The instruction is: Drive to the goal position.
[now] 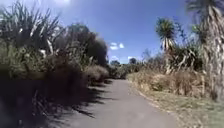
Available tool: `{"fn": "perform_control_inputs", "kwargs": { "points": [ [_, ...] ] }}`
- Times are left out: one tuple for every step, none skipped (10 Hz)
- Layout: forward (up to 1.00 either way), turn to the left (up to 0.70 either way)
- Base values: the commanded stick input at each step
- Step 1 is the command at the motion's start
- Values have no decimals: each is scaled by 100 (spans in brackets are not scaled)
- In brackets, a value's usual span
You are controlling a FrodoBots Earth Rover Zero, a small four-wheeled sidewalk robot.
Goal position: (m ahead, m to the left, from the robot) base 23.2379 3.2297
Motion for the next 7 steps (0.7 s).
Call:
{"fn": "perform_control_inputs", "kwargs": {
  "points": [
    [100, 0],
    [100, 0],
    [100, 0],
    [100, 0],
    [100, 0],
    [100, 0],
    [100, 0]
  ]
}}
